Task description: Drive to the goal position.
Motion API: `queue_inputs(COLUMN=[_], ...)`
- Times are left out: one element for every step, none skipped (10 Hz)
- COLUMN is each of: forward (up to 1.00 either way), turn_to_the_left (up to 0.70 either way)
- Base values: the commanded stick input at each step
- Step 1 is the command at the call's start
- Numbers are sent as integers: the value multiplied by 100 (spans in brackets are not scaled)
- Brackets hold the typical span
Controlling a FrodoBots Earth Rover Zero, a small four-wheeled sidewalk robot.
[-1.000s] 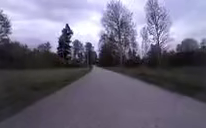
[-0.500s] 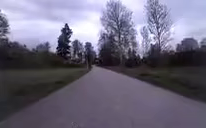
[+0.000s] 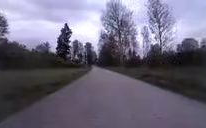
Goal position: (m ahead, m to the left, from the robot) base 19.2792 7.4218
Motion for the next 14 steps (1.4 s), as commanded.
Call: queue_inputs(forward=[100, 100, 100, 100, 100, 100, 100, 100, 100, 100, 100, 100, 100, 100], turn_to_the_left=[0, 0, 0, 0, 0, 0, 0, 3, 13, 23, 33, 40, 40, 40])
